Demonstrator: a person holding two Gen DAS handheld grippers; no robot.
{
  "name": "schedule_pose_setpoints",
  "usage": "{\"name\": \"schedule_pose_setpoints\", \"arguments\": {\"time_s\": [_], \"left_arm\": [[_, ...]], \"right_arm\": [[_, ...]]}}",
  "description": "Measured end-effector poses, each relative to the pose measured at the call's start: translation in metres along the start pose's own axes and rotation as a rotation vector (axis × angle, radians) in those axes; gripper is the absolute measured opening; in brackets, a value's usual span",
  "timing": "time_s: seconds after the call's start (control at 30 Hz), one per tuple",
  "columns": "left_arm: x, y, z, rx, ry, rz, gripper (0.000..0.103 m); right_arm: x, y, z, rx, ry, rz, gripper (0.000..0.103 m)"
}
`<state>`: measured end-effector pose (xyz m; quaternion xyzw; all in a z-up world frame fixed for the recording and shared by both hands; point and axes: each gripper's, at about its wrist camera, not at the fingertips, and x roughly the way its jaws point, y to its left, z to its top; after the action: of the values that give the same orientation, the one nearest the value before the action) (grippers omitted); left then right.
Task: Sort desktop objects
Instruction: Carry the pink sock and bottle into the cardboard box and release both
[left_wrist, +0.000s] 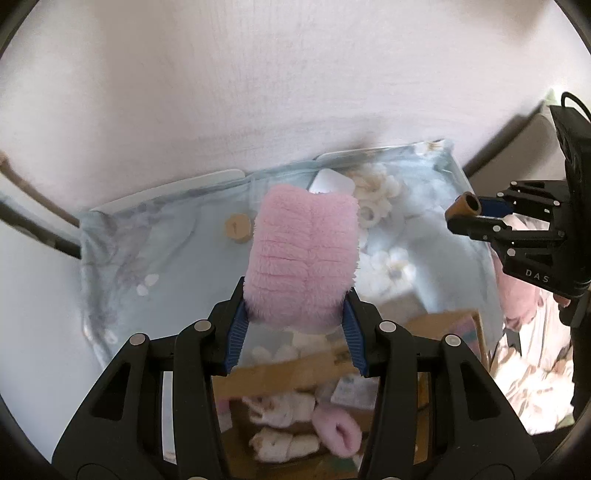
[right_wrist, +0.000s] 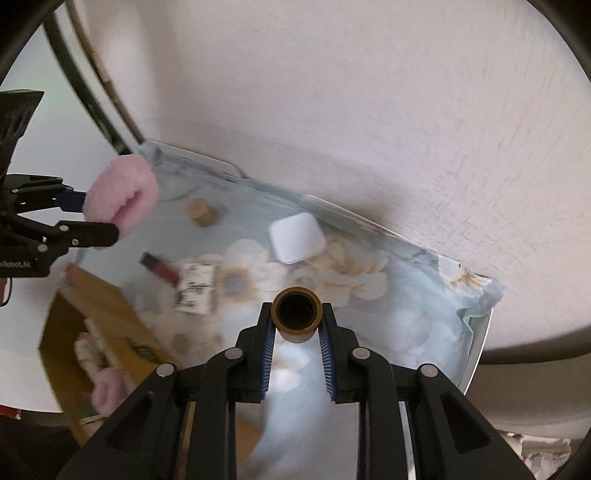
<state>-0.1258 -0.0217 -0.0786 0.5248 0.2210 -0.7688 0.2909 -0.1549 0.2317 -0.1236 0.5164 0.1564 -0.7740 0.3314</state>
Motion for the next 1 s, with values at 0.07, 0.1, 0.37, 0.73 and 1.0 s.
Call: {"name": "schedule_pose_setpoints", "arguments": {"time_s": [0.07,0.1,0.37,0.73,1.0], "left_arm": [[-0.011,-0.002,-0.014,0.009,-0.017,-0.017,0.042],[-0.017,-0.002,-0.023,0.012,-0.022,-0.026,0.042],[-0.028,-0.005,-0.094,0.065,-0.007,-0.04,0.042],[0.006,0.008,-0.169,-0.021,0.106,-0.096,0.042],[0.018,0.008,-0.179,-0.019,0.128,-0.072,0.042]], "right_arm": [[-0.015,0.015,-0.005,-0.01,-0.012,0.009,0.022],[-0.022,0.024,-0.008,-0.014,-0.02,0.01,0.022],[-0.047,0.082,-0.04,0.016,-0.01,0.045,0.022],[-0.009,0.143,-0.103,0.092,0.132,0.119,0.022],[0.002,0.16,-0.124,0.122,0.184,0.135,0.022]]}}
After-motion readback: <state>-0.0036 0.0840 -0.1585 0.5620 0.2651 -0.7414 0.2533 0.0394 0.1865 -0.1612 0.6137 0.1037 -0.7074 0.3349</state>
